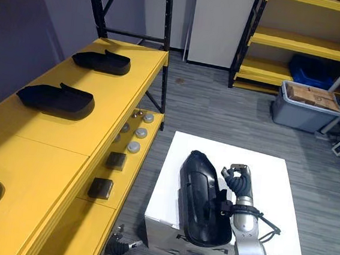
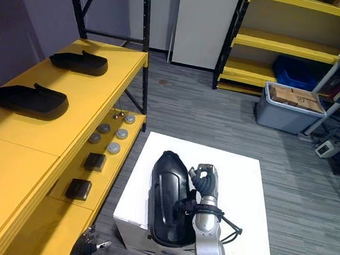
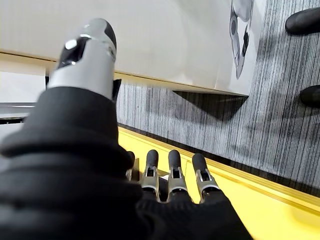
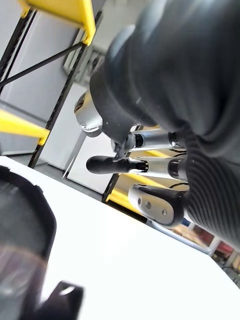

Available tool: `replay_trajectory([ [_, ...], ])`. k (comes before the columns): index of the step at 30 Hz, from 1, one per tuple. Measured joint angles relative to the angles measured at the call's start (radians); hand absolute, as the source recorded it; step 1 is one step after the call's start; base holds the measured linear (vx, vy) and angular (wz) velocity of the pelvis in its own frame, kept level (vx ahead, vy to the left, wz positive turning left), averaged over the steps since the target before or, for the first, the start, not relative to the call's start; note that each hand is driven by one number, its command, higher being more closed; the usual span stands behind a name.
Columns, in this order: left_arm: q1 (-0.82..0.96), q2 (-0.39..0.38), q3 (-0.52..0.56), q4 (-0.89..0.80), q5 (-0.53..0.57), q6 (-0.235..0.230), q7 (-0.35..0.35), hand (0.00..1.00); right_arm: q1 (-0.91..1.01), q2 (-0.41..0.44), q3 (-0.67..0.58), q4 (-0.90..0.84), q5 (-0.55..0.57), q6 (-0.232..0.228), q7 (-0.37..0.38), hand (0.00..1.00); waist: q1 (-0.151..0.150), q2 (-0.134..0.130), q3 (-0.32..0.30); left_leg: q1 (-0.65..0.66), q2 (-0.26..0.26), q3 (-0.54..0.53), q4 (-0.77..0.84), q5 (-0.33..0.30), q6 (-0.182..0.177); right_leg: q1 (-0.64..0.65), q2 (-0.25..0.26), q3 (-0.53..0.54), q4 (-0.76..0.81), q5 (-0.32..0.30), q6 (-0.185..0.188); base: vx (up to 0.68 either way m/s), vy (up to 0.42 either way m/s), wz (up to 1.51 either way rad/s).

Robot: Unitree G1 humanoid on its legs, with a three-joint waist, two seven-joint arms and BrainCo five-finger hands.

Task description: Walk over and take plastic housings, then place them on the shelf

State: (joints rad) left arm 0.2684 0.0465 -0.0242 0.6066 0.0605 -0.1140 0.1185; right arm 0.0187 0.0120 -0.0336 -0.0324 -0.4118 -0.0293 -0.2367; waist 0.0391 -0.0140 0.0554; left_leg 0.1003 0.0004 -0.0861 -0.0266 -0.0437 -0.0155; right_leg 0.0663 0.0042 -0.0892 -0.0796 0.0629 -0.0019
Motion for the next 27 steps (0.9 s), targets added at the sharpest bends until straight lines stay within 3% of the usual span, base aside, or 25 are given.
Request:
replay_trajectory([
  [6,0.03,-0.041,0.08,-0.223,-0.018,-0.018,0.01,0.0,0.02,0.0,-0.025,-0.106,-0.002,-0.038,-0.04,1.0,0.001,0.007,-0.002,-0.008,0.001,0.001,0.002,0.001,0.001,-0.007,0.002,-0.001,-0.002,0.0,0.0,0.0,0.0,0.0],
  [7,0.03,-0.041,0.084,-0.24,-0.02,-0.023,0.011,0.0,0.02,0.0,-0.025,-0.113,-0.002,-0.039,-0.04,0.0,0.001,0.009,-0.002,-0.008,0.001,0.001,0.002,0.001,0.001,-0.008,0.001,-0.001,-0.002,0.0,0.0,0.0,0.0,0.0],
  [13,0.02,-0.05,0.118,-0.284,-0.02,-0.033,0.018,0.0,0.02,0.005,-0.024,-0.123,0.001,-0.043,-0.023,0.0,0.0,0.012,-0.005,-0.008,0.0,0.0,0.003,0.001,0.001,-0.008,0.0,-0.002,-0.002,0.0,0.0,0.01,0.001,0.0],
  [22,0.037,-0.074,0.127,-0.279,-0.019,-0.031,0.022,0.0,0.069,0.004,0.0,-0.149,0.0,-0.043,0.065,0.0,0.001,0.012,-0.007,-0.007,-0.001,0.001,0.004,0.0,0.001,-0.008,0.0,-0.002,-0.002,0.0,0.0,0.0,0.0,0.0],
  [27,0.043,-0.072,0.124,-0.191,-0.018,-0.029,0.004,0.0,0.155,0.002,0.033,-0.149,-0.028,-0.044,0.109,0.0,0.0,0.014,-0.009,-0.008,0.0,0.006,0.004,0.0,0.002,-0.011,0.0,0.003,-0.002,0.0,-0.001,0.0,0.0,-0.01],
])
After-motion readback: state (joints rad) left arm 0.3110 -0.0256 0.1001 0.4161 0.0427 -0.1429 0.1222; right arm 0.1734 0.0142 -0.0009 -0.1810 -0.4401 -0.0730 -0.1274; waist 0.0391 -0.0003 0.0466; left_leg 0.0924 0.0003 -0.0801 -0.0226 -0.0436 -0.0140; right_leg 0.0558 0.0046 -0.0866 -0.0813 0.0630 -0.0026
